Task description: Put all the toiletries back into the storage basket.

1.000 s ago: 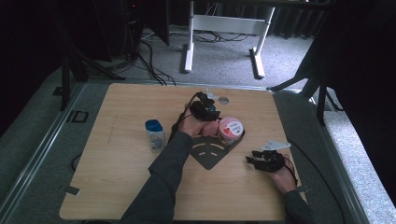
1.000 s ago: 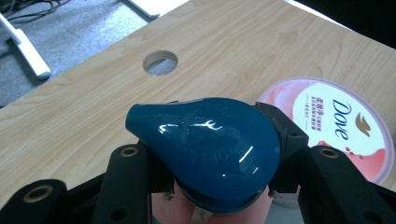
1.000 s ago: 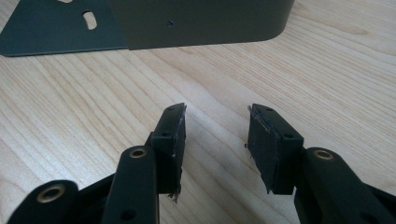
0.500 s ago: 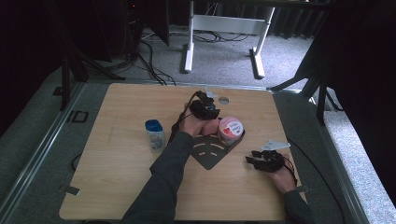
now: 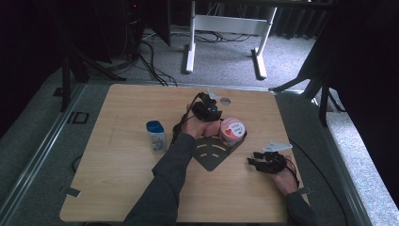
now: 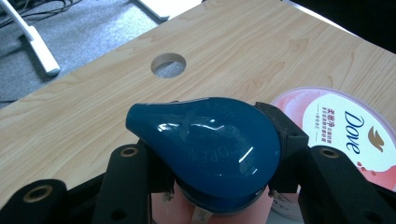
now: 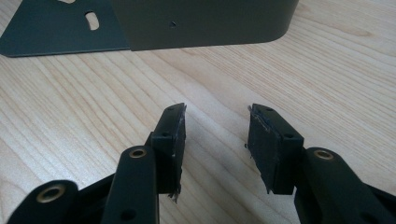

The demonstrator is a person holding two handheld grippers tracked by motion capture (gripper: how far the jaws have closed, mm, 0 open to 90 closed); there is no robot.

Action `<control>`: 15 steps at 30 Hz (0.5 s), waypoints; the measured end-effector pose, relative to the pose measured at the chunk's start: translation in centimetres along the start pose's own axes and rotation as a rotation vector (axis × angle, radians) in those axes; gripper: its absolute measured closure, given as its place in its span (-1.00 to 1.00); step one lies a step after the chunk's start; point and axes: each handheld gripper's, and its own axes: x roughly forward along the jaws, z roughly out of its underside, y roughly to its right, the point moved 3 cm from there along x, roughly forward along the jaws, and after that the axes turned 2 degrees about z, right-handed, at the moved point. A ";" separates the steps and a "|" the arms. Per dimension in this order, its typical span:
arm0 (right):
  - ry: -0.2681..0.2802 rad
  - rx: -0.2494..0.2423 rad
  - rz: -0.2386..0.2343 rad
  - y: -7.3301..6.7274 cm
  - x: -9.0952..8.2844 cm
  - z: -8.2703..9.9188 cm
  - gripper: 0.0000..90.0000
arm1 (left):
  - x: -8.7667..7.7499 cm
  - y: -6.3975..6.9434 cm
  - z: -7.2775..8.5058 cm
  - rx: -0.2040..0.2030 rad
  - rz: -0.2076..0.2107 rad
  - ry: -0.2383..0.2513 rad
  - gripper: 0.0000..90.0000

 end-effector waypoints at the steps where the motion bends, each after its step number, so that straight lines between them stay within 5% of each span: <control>1: 0.000 -0.001 0.000 0.0 0.0 0.0 0.25 | 0.0 0.0 0.0 -0.002 -0.001 0.001 0.18; 15: -0.001 -0.002 -0.001 -0.1 0.1 -0.1 0.25 | -0.1 0.0 0.3 -0.012 0.021 -0.041 -0.04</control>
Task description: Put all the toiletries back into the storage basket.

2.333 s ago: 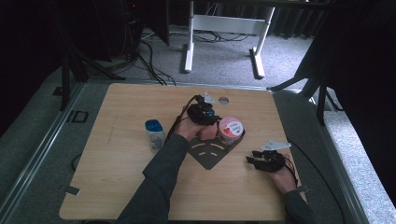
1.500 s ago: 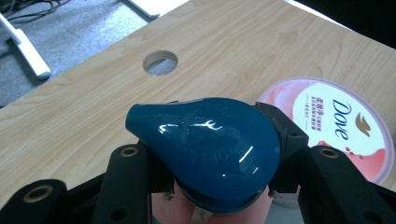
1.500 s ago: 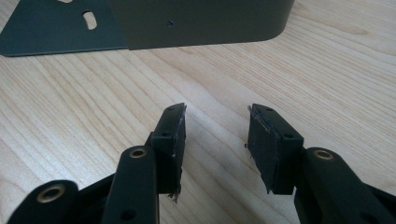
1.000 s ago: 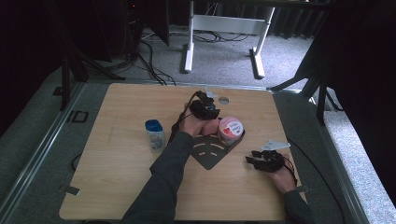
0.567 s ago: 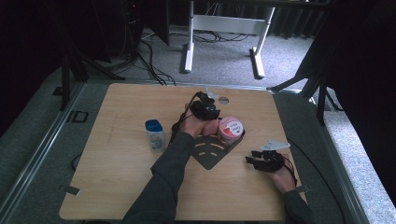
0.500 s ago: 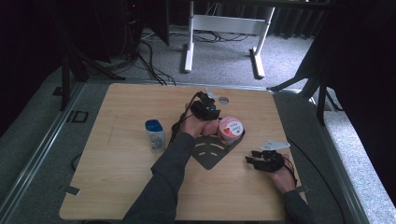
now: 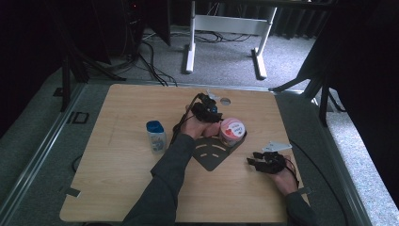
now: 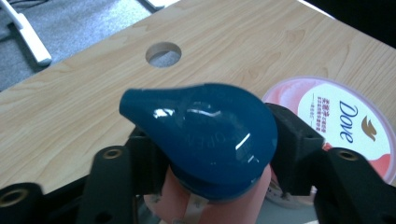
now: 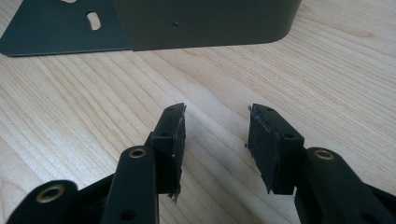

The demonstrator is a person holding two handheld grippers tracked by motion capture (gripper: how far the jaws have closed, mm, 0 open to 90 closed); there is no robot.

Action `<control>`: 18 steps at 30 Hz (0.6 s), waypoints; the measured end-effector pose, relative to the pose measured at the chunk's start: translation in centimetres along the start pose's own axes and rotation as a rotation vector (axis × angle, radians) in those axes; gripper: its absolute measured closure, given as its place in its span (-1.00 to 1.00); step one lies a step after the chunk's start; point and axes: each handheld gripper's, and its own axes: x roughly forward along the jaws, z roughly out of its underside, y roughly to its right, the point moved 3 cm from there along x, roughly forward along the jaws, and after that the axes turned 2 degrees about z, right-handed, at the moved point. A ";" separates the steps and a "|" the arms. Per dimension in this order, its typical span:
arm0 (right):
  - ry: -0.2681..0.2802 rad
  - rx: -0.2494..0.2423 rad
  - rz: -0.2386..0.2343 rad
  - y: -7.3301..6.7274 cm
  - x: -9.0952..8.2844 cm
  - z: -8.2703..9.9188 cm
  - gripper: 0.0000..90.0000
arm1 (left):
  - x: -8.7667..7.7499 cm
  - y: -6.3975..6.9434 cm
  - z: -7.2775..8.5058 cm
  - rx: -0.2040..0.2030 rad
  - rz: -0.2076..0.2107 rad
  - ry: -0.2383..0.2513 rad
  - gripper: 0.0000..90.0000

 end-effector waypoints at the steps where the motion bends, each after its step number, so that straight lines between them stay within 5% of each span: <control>1: 0.000 0.000 0.000 0.0 0.0 0.0 0.25 | 0.0 0.0 0.1 -0.002 0.002 0.000 -0.05; 10: -0.001 -0.006 0.000 0.0 0.0 0.0 0.24 | -0.9 -0.3 0.6 -0.032 0.011 0.023 -0.08; 18: -0.001 -0.005 -0.003 -0.1 0.1 -0.1 0.22 | -2.6 -0.1 1.6 -0.020 0.028 0.029 -0.12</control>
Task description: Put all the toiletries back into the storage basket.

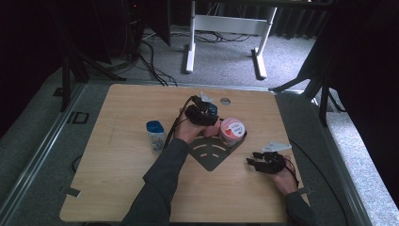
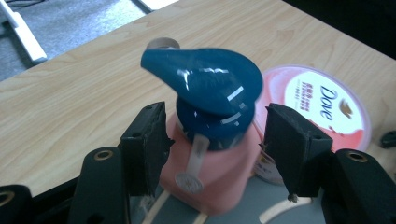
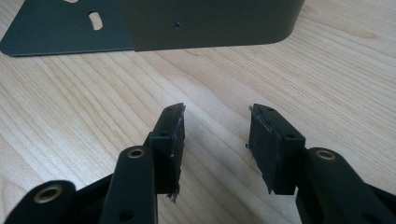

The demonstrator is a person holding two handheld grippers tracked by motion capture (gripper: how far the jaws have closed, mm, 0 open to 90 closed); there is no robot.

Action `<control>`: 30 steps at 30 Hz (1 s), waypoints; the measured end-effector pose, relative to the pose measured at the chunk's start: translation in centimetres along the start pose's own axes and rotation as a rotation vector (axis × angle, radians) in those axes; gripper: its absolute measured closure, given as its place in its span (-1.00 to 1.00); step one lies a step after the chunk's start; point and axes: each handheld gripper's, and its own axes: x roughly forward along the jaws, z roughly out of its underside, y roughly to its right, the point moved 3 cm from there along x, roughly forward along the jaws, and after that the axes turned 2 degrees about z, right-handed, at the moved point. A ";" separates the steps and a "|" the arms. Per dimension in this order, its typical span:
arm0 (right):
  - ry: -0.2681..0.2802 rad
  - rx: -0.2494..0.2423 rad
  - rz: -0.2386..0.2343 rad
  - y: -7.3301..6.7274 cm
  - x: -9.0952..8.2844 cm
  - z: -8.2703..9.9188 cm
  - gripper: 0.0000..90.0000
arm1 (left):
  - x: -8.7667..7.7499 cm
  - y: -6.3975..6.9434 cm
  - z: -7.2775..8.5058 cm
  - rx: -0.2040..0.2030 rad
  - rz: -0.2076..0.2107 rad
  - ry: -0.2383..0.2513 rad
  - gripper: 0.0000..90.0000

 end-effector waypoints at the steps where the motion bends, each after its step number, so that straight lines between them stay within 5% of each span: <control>1: 0.000 0.000 0.000 0.0 0.0 0.0 0.22 | -0.2 0.0 0.1 0.007 -0.001 -0.005 -0.12; 6: 0.001 0.000 -0.001 -0.1 0.1 0.0 0.22 | -1.2 0.0 0.6 0.022 0.007 -0.003 -0.10; 9: 0.001 0.000 -0.001 -0.1 0.1 0.0 0.22 | -1.9 0.2 0.9 0.035 0.054 -0.001 -0.03; 18: 0.002 0.002 -0.004 -0.1 0.1 -0.1 0.21 | -4.7 0.4 1.0 0.097 0.107 0.007 0.17; 30: 0.003 0.004 -0.004 -0.1 0.1 -0.1 0.21 | -7.2 0.1 1.6 0.142 0.094 -0.015 0.17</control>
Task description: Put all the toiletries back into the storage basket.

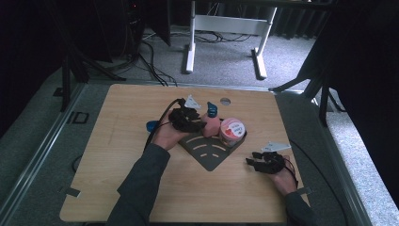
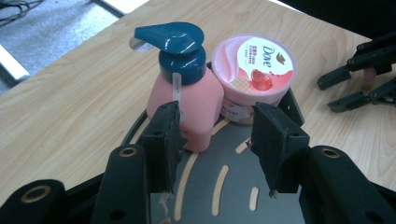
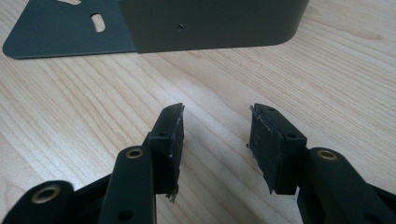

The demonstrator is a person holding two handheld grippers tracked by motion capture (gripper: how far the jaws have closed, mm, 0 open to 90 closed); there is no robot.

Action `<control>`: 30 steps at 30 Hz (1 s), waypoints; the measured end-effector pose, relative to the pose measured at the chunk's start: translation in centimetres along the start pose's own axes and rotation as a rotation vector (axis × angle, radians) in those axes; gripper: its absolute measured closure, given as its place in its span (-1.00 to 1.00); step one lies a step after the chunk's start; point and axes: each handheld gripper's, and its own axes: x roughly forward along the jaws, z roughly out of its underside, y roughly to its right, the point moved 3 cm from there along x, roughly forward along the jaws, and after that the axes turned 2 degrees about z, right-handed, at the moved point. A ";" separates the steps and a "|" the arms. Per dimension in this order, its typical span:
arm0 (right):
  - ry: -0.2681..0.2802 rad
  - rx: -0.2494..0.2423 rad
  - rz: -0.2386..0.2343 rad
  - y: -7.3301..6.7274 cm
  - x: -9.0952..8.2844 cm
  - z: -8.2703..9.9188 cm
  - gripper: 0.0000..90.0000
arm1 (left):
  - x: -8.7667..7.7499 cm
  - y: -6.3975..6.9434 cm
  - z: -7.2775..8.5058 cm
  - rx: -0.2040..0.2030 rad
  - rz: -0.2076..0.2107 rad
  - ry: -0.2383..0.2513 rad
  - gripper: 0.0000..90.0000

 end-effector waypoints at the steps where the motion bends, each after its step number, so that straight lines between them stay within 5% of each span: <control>1: 0.000 0.000 0.000 0.0 0.0 0.0 0.21 | -0.2 0.0 0.1 0.004 0.000 0.000 0.17; 12: 0.002 0.005 -0.002 0.0 0.0 0.0 0.21 | -2.3 -0.3 0.6 0.037 -0.009 -0.015 0.13; 30: 0.002 0.005 -0.007 0.0 -0.1 0.0 0.21 | -4.9 -2.0 1.4 0.014 -0.046 0.005 0.10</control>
